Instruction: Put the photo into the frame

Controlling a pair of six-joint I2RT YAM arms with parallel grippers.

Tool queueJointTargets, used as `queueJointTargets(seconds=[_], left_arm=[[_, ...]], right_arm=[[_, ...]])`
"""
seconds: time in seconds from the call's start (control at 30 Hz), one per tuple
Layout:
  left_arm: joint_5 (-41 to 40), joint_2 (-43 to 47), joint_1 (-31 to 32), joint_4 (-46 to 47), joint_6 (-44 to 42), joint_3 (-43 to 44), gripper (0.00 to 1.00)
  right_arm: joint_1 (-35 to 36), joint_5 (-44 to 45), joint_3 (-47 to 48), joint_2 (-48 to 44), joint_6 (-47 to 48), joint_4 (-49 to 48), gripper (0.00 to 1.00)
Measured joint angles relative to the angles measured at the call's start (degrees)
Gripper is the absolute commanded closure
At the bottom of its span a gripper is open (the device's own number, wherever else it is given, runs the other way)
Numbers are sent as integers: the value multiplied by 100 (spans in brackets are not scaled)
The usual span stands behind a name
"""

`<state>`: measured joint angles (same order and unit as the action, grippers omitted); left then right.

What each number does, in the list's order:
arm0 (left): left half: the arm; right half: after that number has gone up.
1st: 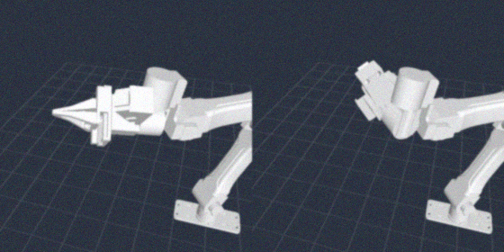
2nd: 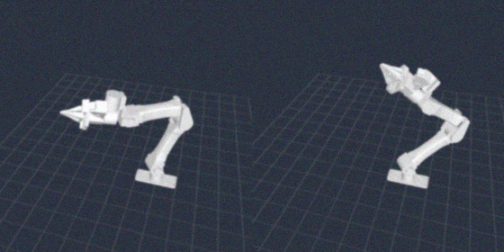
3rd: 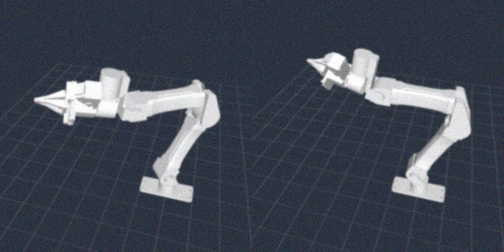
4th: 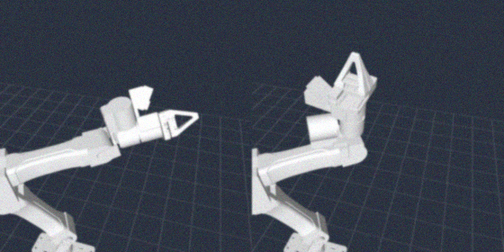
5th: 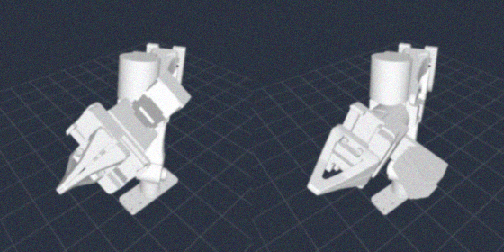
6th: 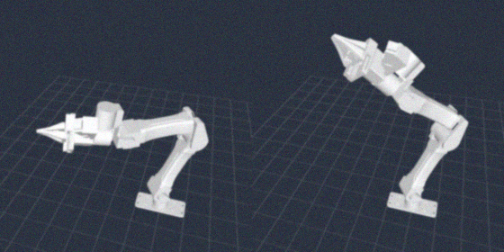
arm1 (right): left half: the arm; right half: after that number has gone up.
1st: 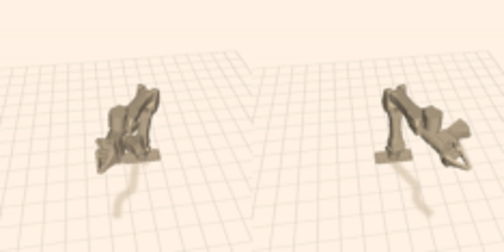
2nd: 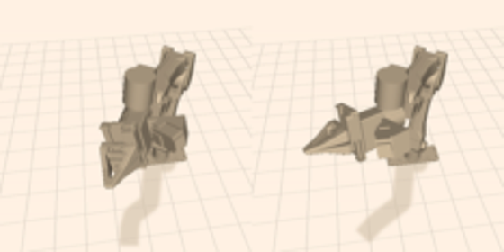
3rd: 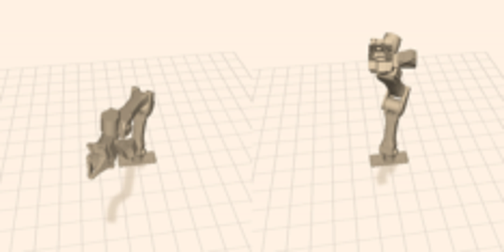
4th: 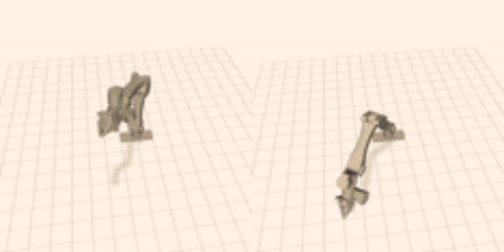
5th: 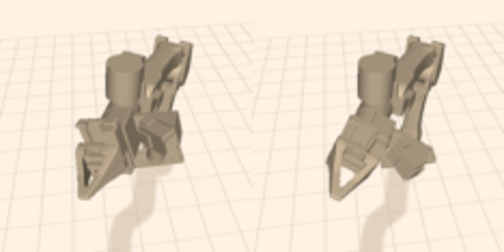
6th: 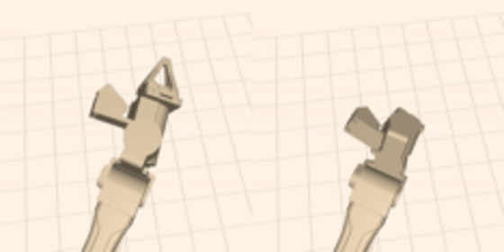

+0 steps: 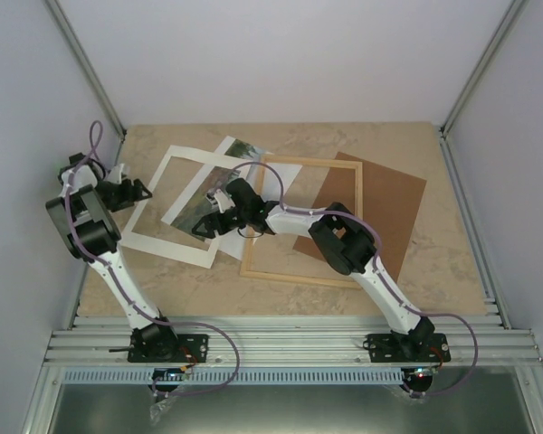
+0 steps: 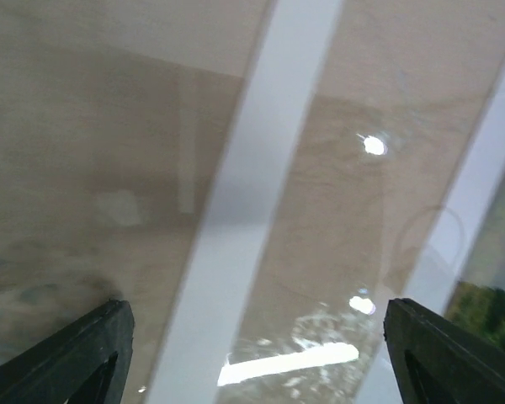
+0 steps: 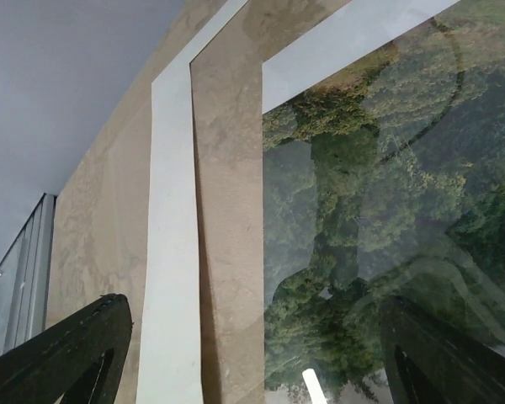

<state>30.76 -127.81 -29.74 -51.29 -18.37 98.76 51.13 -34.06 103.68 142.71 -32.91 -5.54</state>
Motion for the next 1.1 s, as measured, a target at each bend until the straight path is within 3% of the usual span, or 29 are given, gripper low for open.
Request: queueJointTargets(seconds=[0.4, 0.7, 1.1], left_arm=[[1268, 125, -7, -396, -479, -562, 16], [136, 741, -391, 107, 278, -890, 14], [-389, 1458, -1093, -101, 105, -2006, 12]], right_arm=[[0, -22, 7, 105, -195, -291, 20], [-66, -72, -116, -11, -153, -234, 21], [240, -776, -890, -1281, 1473, 479, 41]])
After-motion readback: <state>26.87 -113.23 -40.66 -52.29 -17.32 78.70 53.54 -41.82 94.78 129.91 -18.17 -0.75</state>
